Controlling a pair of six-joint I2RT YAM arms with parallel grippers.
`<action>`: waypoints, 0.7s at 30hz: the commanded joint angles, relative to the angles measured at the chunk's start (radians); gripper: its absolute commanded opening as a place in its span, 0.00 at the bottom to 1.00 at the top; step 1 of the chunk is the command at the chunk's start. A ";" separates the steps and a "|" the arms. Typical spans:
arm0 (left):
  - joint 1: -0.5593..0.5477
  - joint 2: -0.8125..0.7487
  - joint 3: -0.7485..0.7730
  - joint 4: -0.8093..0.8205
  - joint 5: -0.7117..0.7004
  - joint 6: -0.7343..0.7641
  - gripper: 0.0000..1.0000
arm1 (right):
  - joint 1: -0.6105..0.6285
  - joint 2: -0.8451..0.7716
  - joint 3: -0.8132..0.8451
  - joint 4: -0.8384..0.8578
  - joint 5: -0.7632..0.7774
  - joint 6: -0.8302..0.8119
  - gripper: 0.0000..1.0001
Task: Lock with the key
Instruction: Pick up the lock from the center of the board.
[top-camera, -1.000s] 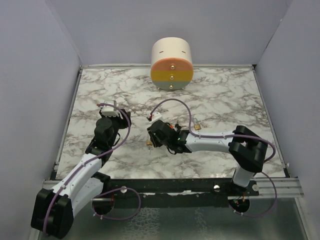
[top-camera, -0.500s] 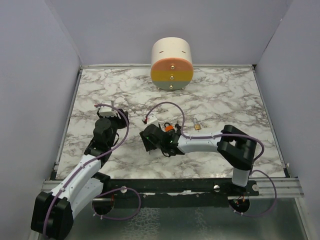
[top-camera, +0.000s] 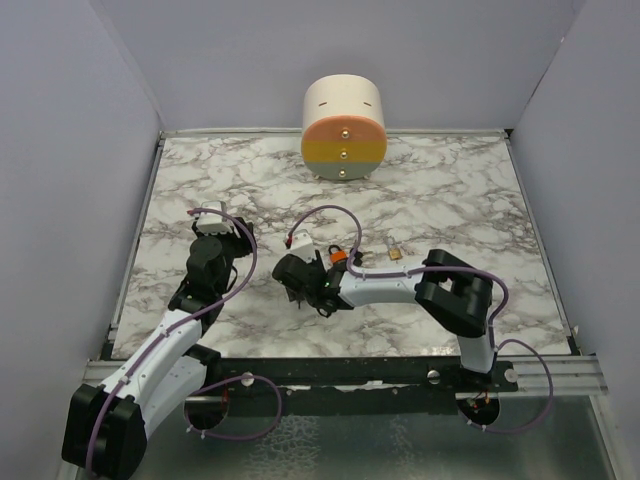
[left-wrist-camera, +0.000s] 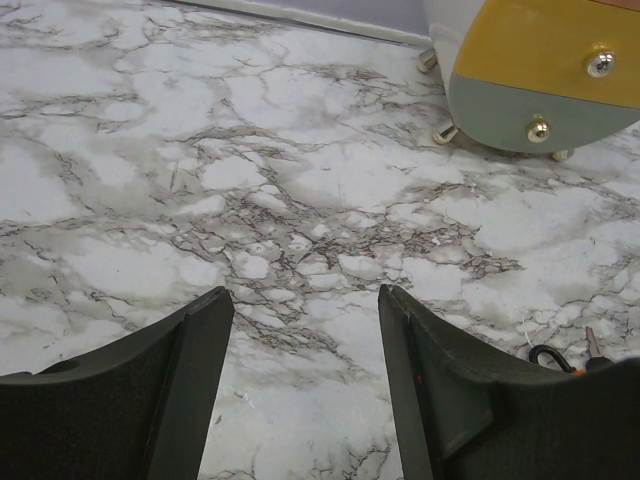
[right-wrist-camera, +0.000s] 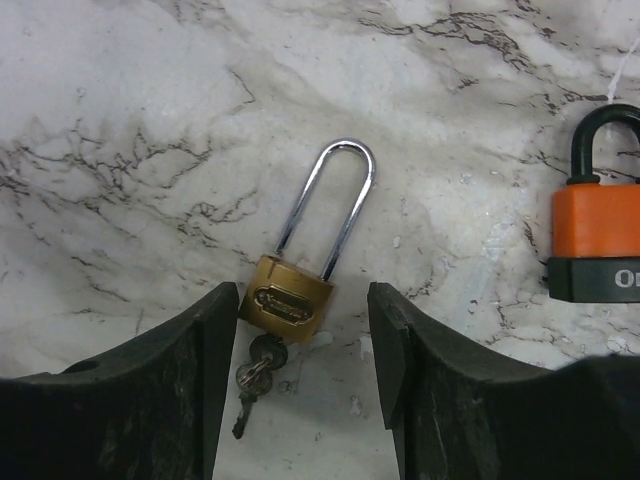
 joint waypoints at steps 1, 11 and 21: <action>0.007 0.000 -0.007 0.029 -0.003 -0.013 0.63 | 0.006 0.031 0.032 -0.076 0.096 0.073 0.53; 0.006 -0.002 -0.011 0.035 0.001 -0.020 0.63 | 0.006 0.056 0.026 -0.062 0.040 0.067 0.49; 0.008 -0.008 -0.009 0.037 0.000 -0.026 0.63 | 0.006 0.074 0.045 -0.120 0.020 0.068 0.10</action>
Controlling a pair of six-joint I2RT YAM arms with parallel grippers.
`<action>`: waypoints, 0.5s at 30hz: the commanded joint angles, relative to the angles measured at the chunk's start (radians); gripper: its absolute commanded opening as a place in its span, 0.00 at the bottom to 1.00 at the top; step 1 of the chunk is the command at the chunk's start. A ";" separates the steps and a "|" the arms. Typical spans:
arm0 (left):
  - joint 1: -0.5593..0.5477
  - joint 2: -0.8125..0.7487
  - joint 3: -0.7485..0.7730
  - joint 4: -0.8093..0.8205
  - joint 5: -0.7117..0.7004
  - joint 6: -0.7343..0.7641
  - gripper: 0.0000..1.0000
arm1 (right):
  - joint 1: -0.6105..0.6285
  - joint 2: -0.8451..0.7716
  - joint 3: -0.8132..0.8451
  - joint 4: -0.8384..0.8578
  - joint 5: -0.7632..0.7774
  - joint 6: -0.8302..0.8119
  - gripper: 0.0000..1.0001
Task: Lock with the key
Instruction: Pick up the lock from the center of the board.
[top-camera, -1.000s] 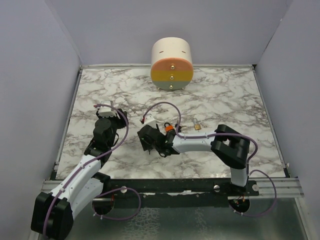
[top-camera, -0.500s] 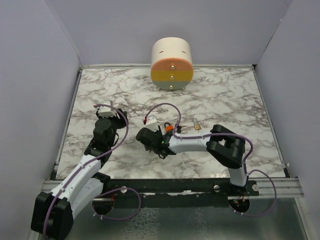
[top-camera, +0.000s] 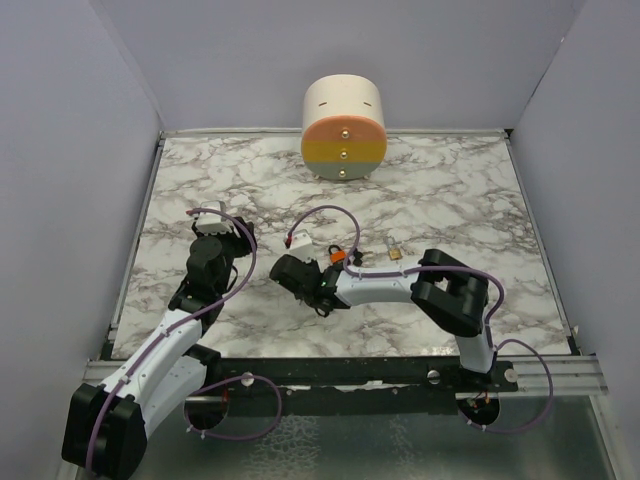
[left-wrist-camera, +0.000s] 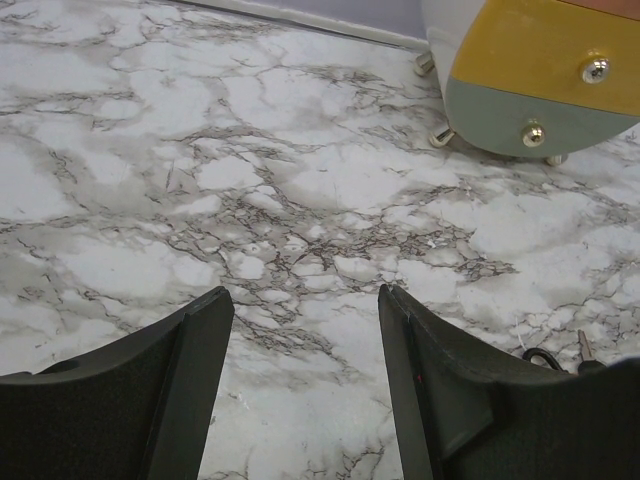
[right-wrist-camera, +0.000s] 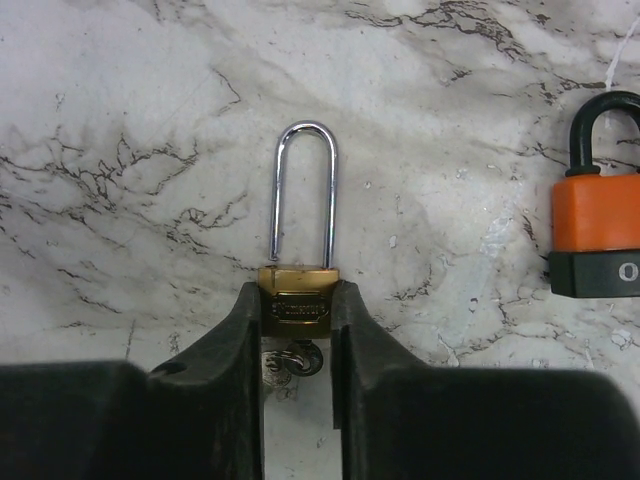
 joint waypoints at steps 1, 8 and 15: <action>0.008 -0.013 -0.009 0.029 0.000 -0.011 0.63 | 0.006 0.041 0.011 -0.079 -0.013 0.018 0.03; 0.008 -0.012 0.009 0.032 -0.001 -0.009 0.63 | 0.006 -0.025 -0.026 -0.055 0.052 -0.060 0.01; 0.008 -0.001 0.038 0.033 0.016 -0.008 0.63 | 0.006 -0.242 -0.131 0.247 0.095 -0.354 0.01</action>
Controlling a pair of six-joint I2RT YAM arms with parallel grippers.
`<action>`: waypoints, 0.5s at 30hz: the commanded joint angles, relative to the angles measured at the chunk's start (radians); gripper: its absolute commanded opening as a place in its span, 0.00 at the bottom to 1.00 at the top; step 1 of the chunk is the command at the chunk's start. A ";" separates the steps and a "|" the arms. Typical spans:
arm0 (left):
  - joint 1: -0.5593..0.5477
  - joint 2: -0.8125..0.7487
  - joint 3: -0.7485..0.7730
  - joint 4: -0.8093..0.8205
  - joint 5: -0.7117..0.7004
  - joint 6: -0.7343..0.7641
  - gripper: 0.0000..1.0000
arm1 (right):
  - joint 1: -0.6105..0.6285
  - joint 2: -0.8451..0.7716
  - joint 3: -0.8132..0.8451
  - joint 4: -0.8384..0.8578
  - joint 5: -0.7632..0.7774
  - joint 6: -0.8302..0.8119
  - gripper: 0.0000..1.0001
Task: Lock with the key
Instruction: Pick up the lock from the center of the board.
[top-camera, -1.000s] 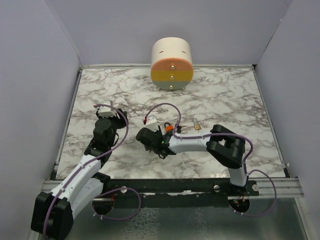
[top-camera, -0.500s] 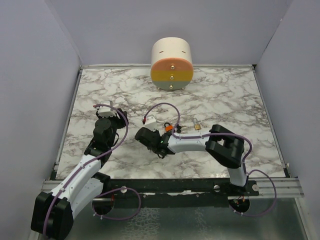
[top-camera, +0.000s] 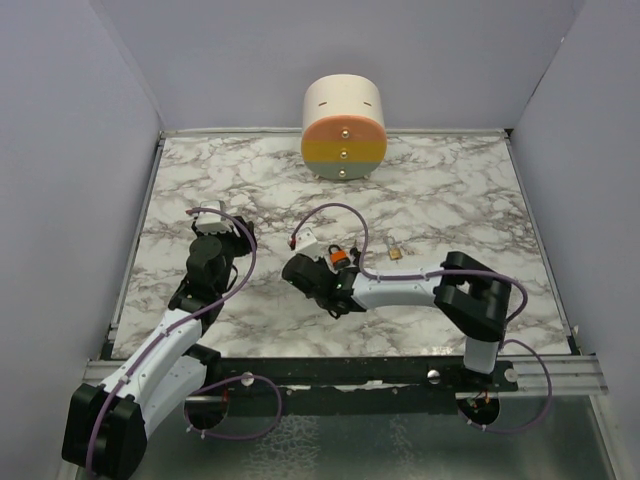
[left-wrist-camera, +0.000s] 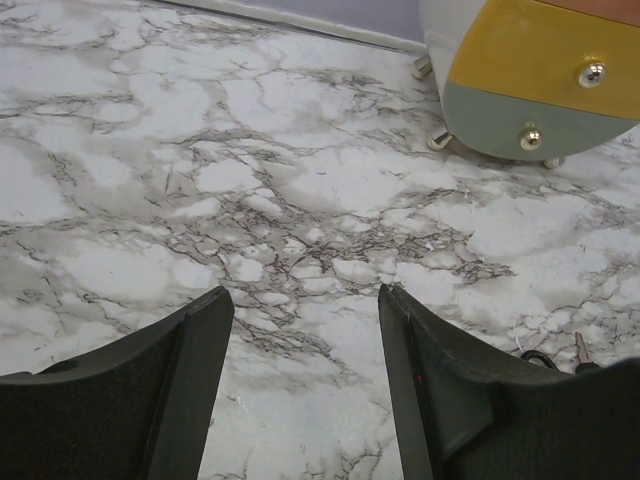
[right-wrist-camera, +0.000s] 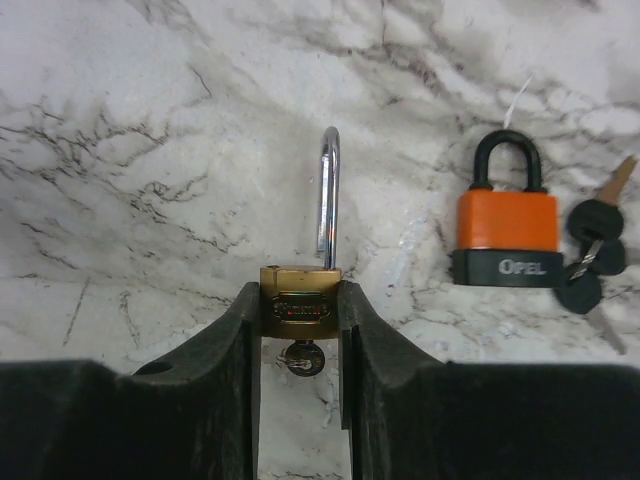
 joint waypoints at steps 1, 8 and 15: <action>0.008 -0.002 0.038 0.032 0.017 -0.009 0.63 | 0.004 -0.173 -0.051 0.232 0.069 -0.225 0.01; 0.008 -0.007 0.055 0.032 0.056 -0.009 0.63 | 0.000 -0.365 -0.183 0.479 0.046 -0.422 0.01; 0.009 0.000 0.094 0.032 0.194 -0.019 0.63 | -0.075 -0.681 -0.484 0.831 -0.248 -0.628 0.01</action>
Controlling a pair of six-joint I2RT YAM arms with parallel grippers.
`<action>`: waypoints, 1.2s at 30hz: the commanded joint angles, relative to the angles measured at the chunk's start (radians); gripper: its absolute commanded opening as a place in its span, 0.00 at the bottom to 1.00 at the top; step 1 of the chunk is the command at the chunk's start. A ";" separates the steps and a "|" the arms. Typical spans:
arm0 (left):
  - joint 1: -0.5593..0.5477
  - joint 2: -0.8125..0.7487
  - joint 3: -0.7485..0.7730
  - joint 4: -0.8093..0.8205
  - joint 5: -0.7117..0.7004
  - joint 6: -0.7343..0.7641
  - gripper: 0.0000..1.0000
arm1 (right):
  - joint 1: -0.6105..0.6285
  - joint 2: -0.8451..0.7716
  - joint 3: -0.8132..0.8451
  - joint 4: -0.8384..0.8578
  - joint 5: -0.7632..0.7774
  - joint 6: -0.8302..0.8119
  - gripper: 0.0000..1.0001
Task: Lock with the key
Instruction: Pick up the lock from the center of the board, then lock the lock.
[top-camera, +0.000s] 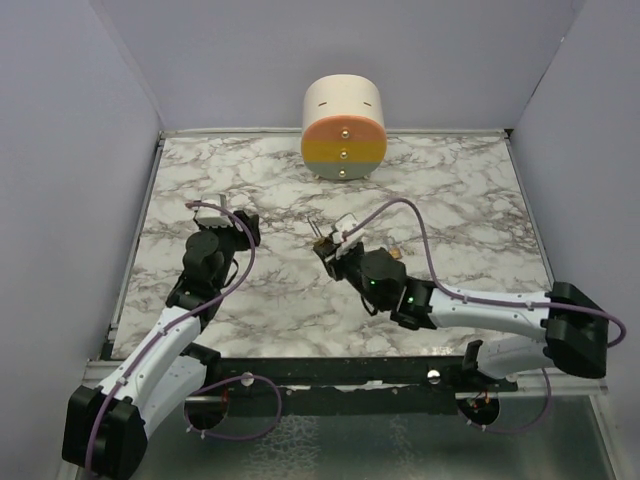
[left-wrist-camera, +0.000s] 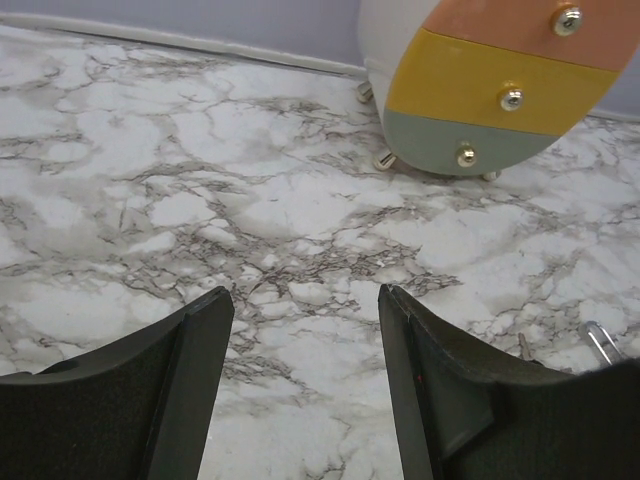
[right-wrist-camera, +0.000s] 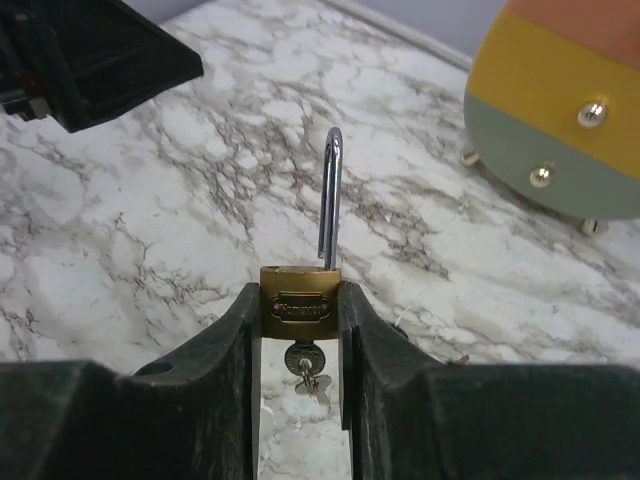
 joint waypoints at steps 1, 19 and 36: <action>0.005 0.002 0.056 0.030 0.140 -0.014 0.63 | -0.091 -0.205 -0.183 0.321 -0.268 -0.149 0.01; -0.071 0.108 0.232 0.059 0.630 0.005 0.58 | -0.464 -0.464 -0.393 0.435 -0.983 0.045 0.01; -0.142 0.028 0.199 0.192 0.791 0.027 0.59 | -0.656 -0.320 -0.235 0.511 -1.556 0.210 0.01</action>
